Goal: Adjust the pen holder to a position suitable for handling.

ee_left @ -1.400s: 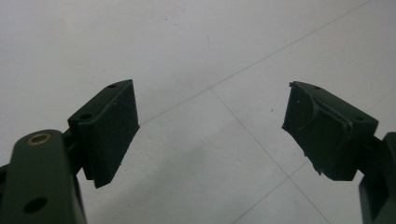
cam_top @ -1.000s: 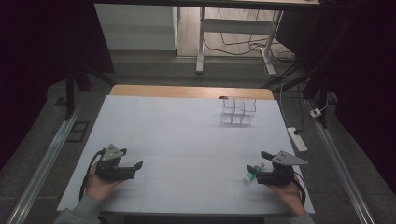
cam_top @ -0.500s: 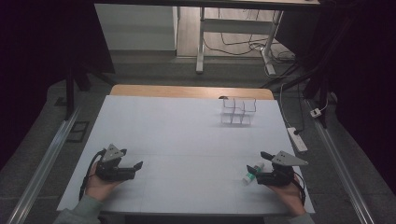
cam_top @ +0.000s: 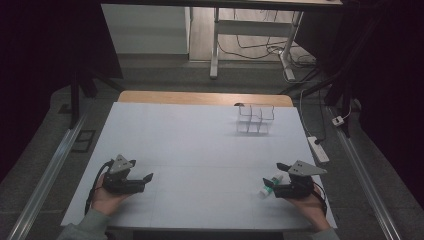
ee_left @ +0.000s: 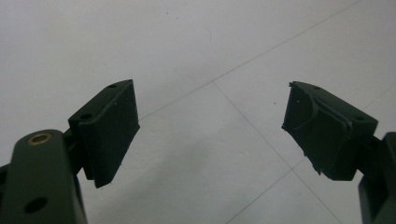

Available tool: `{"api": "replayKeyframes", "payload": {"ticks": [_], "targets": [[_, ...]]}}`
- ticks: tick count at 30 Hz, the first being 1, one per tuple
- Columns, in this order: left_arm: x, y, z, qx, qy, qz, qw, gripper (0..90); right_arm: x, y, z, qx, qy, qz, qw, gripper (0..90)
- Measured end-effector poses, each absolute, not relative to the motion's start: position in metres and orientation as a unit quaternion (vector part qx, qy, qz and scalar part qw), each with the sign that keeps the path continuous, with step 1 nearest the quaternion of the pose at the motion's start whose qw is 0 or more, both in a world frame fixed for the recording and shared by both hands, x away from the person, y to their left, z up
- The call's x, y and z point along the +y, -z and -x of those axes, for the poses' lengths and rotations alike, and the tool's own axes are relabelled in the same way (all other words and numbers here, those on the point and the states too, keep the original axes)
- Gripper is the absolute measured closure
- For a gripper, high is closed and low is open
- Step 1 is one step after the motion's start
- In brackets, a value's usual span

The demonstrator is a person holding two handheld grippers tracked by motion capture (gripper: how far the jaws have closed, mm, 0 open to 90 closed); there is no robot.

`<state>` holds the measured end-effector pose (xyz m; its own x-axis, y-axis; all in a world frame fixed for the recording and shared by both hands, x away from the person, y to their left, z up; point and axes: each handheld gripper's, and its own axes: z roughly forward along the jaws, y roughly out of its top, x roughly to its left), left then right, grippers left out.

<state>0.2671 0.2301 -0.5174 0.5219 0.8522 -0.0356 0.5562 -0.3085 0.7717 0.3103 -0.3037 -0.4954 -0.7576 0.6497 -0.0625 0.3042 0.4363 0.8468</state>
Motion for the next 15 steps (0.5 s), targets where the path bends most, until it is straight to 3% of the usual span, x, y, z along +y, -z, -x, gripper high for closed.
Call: {"api": "replayKeyframes", "payload": {"ticks": [15], "targets": [[0.231, 0.519, -0.268, 0.451, -0.188, -0.787, 0.378, 18.1, -0.298, 0.474, -0.320, 0.852, -0.430, -0.238, 0.180, 19.3]]}}
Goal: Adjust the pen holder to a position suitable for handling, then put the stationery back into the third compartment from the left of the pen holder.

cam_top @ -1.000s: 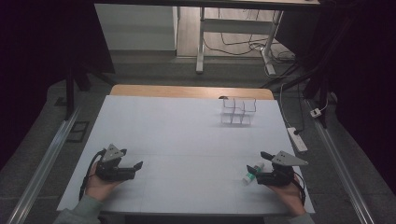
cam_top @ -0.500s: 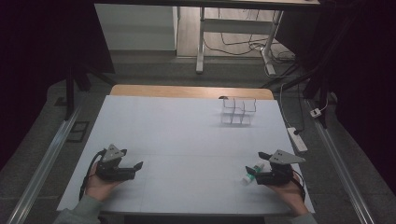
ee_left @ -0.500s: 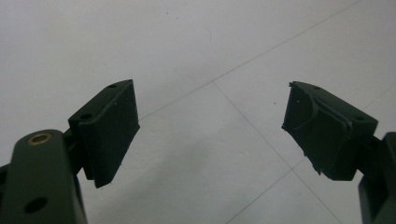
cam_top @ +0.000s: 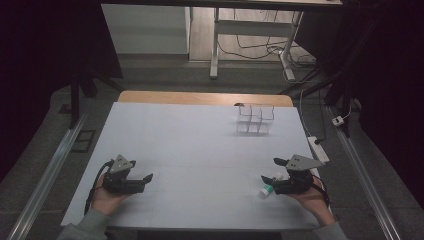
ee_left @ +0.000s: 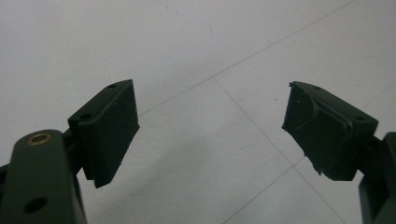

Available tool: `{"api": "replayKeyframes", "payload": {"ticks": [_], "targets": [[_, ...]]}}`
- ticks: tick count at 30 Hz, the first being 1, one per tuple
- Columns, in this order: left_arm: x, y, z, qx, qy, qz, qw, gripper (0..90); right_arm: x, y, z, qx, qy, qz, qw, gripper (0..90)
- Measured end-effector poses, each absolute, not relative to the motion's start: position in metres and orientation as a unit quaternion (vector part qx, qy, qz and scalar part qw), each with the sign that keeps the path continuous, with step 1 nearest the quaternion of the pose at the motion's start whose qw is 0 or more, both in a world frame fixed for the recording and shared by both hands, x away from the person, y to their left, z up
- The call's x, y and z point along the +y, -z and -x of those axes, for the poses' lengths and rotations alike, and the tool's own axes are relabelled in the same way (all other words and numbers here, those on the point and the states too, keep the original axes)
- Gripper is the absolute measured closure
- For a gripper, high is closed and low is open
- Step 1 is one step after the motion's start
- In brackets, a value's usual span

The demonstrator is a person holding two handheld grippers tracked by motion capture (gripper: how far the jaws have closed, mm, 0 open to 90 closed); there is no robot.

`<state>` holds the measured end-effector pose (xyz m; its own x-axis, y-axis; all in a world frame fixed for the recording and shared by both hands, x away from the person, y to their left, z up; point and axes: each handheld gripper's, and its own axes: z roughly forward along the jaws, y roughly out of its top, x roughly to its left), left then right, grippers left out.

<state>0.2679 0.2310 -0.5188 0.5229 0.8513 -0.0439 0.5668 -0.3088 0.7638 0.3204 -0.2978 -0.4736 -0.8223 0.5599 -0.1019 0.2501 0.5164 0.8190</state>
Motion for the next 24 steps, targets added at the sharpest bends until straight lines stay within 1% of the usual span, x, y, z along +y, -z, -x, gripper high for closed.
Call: {"api": "replayKeyframes", "payload": {"ticks": [7, 9, 19, 20, 22, 24], "targets": [[0.231, 0.520, -0.269, 0.451, -0.187, -0.787, 0.377, 18.1, -0.297, 0.456, -0.324, 0.888, -0.385, -0.185, 0.173, 19.5], [0.230, 0.520, -0.268, 0.450, -0.187, -0.789, 0.375, 17.9, -0.298, 0.454, -0.327, 0.894, -0.379, -0.177, 0.161, 19.6], [0.229, 0.520, -0.267, 0.452, -0.184, -0.789, 0.374, 17.8, -0.298, 0.452, -0.334, 0.914, -0.354, -0.142, 0.134, 19.6], [0.229, 0.520, -0.267, 0.452, -0.184, -0.789, 0.374, 17.9, -0.298, 0.452, -0.334, 0.916, -0.352, -0.143, 0.131, 19.4], [0.229, 0.520, -0.267, 0.451, -0.184, -0.789, 0.374, 17.9, -0.297, 0.452, -0.336, 0.918, -0.342, -0.147, 0.134, 16.1], [0.229, 0.521, -0.268, 0.449, -0.183, -0.792, 0.372, 17.9, -0.296, 0.452, -0.336, 0.922, -0.332, -0.148, 0.133, 15.7]]}}
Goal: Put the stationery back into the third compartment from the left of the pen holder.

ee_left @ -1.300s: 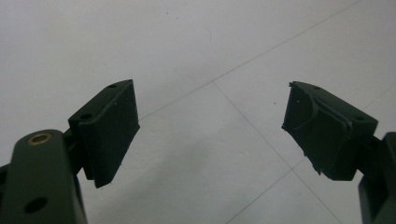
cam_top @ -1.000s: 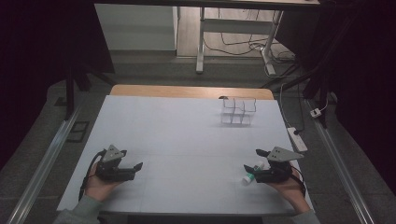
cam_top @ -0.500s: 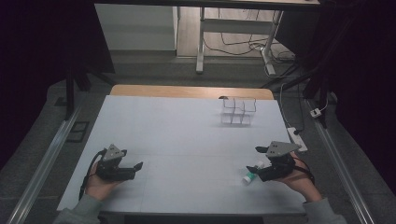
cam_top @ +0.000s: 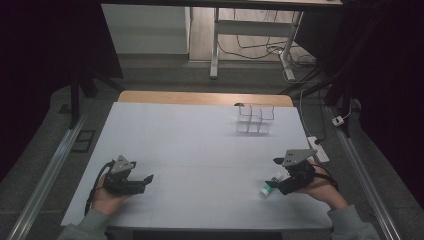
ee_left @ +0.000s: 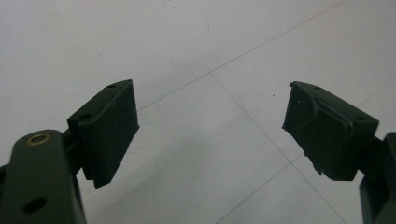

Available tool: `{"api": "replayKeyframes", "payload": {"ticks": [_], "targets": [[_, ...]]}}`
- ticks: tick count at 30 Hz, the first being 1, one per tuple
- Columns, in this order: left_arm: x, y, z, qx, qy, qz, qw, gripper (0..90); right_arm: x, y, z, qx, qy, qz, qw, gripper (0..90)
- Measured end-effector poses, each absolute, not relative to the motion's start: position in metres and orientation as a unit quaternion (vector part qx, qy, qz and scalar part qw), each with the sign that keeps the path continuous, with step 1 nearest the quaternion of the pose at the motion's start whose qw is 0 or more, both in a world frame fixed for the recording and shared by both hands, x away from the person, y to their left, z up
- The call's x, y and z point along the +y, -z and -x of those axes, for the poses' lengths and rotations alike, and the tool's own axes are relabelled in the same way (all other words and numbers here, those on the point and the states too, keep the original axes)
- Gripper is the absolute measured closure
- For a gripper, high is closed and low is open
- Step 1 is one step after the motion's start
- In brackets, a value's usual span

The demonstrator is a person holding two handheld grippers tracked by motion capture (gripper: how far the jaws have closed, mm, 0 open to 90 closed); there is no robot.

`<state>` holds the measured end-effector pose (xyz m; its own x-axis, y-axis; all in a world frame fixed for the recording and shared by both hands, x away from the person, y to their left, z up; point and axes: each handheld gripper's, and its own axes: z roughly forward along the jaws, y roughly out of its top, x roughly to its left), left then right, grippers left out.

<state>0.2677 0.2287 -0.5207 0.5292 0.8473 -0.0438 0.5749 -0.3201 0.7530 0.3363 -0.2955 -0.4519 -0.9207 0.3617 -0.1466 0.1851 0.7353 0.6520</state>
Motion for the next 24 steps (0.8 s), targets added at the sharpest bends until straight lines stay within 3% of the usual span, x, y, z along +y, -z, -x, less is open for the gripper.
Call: {"api": "replayKeyframes", "payload": {"ticks": [14, 24], "targets": [[0.228, 0.525, -0.270, 0.451, -0.176, -0.797, 0.361, 17.8, -0.280, 0.441, -0.331, 0.948, -0.291, -0.012, 0.131, 22.9], [0.227, 0.527, -0.271, 0.450, -0.174, -0.800, 0.357, 17.8, -0.280, 0.448, -0.328, 0.958, -0.251, 0.039, 0.132, 23.1]]}}
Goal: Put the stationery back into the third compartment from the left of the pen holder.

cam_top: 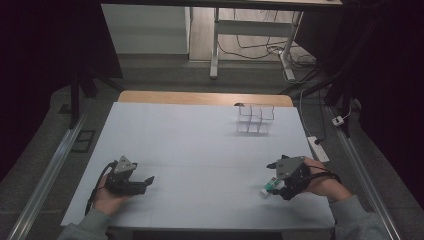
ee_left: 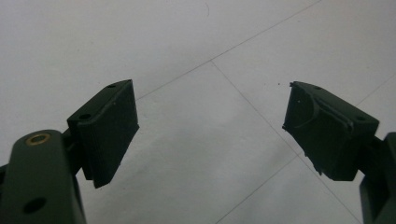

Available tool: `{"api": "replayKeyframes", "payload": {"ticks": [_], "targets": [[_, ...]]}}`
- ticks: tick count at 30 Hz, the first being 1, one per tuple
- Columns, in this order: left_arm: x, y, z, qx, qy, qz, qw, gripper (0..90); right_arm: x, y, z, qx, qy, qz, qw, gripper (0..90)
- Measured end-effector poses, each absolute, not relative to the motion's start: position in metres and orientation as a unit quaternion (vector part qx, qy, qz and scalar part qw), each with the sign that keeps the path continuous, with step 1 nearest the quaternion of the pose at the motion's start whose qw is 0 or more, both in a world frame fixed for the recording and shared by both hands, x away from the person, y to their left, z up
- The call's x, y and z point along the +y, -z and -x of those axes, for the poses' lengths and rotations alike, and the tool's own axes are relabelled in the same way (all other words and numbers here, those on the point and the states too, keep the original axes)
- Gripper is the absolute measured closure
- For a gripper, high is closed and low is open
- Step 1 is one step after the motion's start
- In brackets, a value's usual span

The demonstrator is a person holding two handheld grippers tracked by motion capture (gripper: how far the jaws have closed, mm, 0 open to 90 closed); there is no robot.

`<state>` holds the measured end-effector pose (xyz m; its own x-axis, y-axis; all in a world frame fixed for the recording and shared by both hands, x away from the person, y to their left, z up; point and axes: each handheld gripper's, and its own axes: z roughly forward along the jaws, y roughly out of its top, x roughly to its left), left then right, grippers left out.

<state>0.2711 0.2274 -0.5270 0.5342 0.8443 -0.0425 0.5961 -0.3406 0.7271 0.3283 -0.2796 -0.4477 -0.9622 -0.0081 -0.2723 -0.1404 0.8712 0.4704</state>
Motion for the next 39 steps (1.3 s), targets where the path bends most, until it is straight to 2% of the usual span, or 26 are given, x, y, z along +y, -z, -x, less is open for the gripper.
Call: {"api": "replayKeyframes", "payload": {"ticks": [8, 18, 35, 39], "targets": [[0.227, 0.528, -0.272, 0.450, -0.172, -0.802, 0.354, 17.8, -0.273, 0.460, -0.326, 0.967, -0.216, 0.071, 0.115, 23.7], [0.226, 0.530, -0.273, 0.448, -0.170, -0.805, 0.351, 17.9, -0.276, 0.465, -0.325, 0.968, -0.191, 0.107, 0.122, 23.6], [0.225, 0.531, -0.273, 0.447, -0.169, -0.807, 0.348, 17.9, -0.283, 0.469, -0.347, 0.978, -0.153, 0.105, 0.090, 28.9], [0.225, 0.531, -0.273, 0.447, -0.167, -0.808, 0.346, 17.9, -0.286, 0.468, -0.351, 0.979, -0.138, 0.109, 0.103, 29.8]]}}
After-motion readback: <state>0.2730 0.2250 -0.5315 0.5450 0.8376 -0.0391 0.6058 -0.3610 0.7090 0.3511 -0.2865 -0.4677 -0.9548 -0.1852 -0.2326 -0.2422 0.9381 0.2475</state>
